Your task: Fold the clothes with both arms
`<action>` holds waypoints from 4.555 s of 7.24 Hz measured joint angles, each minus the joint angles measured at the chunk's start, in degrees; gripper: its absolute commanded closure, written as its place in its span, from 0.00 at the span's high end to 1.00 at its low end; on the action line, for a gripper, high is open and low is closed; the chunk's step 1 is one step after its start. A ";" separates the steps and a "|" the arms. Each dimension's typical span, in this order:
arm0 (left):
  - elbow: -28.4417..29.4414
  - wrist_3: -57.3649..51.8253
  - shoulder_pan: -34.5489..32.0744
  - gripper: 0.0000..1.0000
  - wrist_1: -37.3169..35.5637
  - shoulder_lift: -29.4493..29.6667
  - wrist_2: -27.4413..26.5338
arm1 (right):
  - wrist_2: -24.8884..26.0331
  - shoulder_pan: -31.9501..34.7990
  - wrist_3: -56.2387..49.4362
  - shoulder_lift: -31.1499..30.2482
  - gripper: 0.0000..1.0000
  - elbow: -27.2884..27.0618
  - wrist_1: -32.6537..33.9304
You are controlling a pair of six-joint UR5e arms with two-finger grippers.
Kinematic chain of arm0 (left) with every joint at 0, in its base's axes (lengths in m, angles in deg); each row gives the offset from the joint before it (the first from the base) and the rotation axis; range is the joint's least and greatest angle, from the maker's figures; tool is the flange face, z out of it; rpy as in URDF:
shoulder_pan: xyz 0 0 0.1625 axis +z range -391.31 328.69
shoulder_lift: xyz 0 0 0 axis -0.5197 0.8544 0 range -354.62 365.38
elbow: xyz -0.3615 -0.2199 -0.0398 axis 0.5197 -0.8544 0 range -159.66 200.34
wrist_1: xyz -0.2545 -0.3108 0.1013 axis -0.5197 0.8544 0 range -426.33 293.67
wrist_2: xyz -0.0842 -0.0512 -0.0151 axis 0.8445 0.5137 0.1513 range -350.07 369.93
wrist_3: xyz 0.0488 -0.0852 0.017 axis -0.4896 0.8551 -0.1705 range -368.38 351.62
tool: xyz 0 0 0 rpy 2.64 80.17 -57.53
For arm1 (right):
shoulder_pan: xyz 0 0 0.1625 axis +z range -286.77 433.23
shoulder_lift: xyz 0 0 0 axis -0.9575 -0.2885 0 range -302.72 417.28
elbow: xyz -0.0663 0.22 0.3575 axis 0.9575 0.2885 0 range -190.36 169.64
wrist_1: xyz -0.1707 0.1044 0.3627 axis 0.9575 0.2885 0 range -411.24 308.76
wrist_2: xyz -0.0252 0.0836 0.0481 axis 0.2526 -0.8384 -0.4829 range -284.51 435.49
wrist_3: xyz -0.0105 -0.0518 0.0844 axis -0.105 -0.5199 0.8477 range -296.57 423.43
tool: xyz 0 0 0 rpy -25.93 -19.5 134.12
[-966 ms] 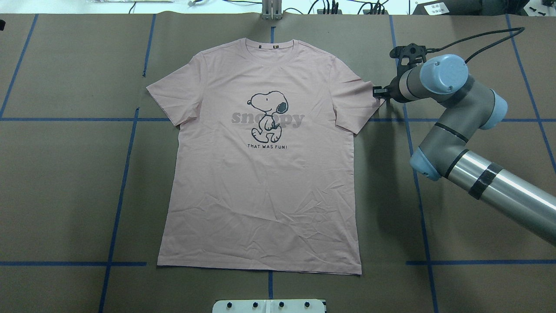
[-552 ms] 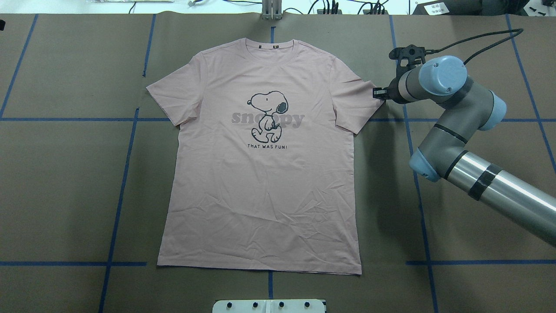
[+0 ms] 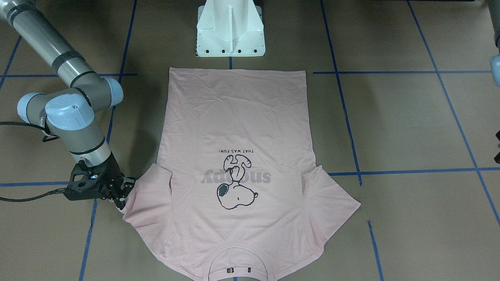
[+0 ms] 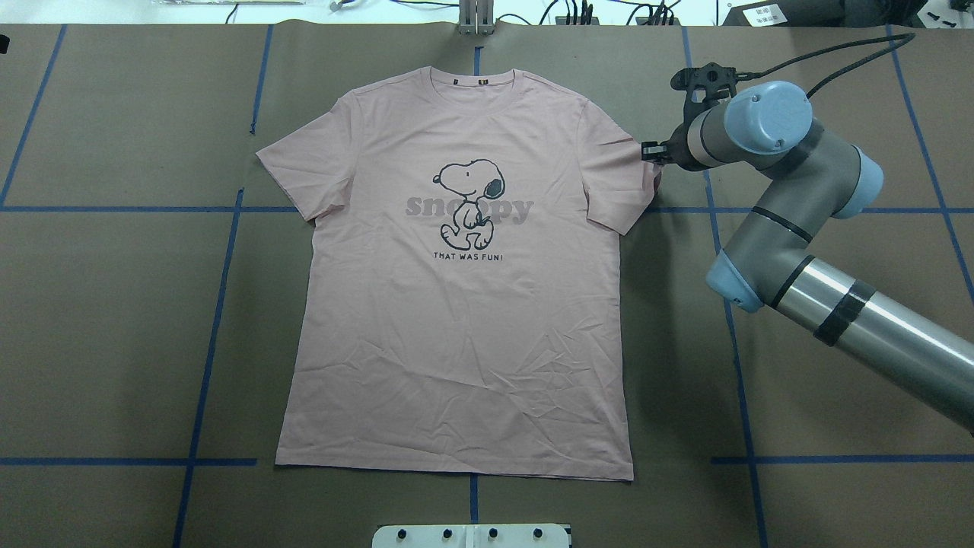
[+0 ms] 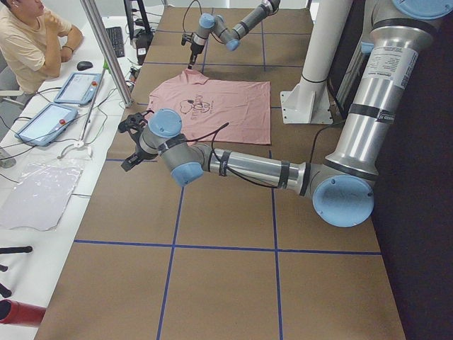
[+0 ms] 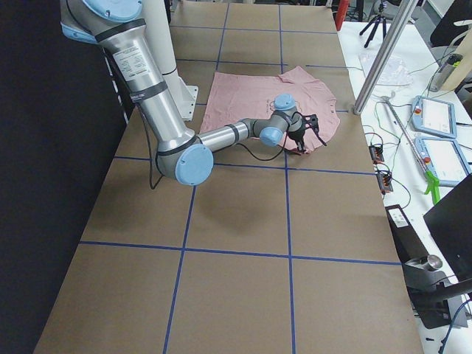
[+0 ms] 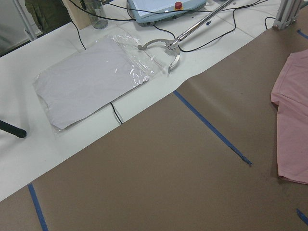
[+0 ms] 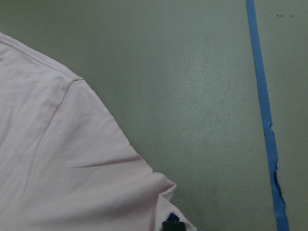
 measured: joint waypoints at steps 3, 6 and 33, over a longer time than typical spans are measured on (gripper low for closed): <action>0.22 0.02 0.00 1.00 -0.02 -0.03 0.05 | 7.00 -3.57 6.27 8.20 0.00 -4.43 16.25; 0.29 0.08 0.00 1.00 -0.07 -0.08 0.05 | 15.85 -8.50 11.34 18.63 0.02 7.19 19.03; 14.70 48.47 34.63 0.00 3.04 12.75 -36.29 | -19.34 14.32 -23.23 3.78 1.00 0.29 10.03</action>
